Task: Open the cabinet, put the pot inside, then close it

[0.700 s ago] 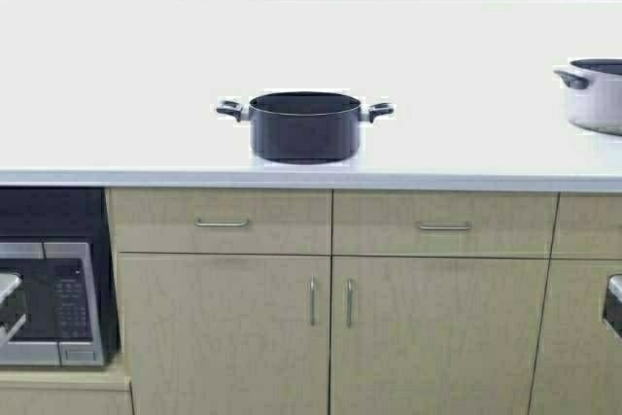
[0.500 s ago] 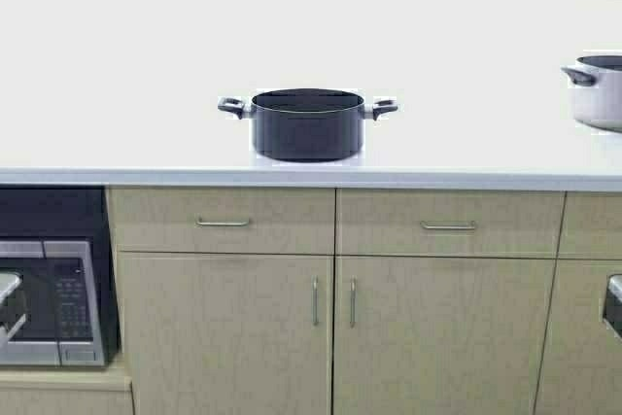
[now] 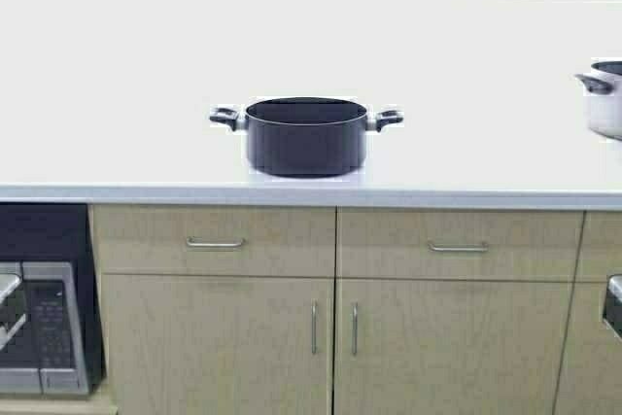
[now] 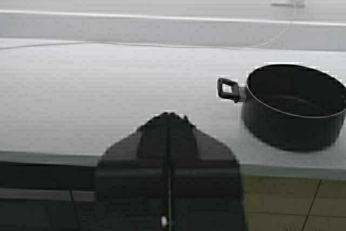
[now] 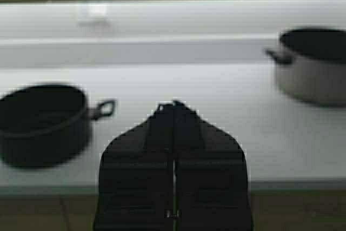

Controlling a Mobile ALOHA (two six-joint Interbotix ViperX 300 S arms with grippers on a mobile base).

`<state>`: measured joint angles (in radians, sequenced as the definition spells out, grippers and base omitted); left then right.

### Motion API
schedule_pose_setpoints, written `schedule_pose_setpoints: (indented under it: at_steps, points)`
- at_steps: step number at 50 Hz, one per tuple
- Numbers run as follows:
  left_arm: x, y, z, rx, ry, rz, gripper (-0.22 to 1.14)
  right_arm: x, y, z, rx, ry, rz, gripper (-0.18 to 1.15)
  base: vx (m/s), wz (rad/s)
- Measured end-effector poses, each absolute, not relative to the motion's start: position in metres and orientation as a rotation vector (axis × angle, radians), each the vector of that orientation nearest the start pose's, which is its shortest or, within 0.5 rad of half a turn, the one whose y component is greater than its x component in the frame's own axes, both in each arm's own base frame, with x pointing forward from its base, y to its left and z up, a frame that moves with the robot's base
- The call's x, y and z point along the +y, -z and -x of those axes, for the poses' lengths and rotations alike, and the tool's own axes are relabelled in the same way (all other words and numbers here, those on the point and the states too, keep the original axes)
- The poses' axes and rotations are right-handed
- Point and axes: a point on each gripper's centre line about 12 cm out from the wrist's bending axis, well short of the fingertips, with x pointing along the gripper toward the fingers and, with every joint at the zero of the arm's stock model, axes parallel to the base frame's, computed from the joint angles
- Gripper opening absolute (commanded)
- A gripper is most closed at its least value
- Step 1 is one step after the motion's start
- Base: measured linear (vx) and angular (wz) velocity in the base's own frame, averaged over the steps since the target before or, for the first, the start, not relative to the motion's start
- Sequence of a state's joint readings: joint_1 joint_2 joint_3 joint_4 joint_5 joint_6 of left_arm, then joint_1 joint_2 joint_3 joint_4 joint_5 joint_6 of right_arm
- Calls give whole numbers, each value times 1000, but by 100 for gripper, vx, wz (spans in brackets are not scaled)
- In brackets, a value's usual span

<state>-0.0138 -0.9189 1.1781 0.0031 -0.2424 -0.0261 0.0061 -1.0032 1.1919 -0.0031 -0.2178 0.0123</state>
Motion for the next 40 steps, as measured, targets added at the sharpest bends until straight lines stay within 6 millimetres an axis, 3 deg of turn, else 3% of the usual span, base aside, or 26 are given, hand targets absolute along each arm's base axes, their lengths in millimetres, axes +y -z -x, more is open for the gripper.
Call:
schedule_pose_setpoints:
  at_steps: [40]
  points:
    - [-3, -268, -213, 58, 12, 23, 3, 2, -284, -193, -21, -9, -19, 5, 25, 3]
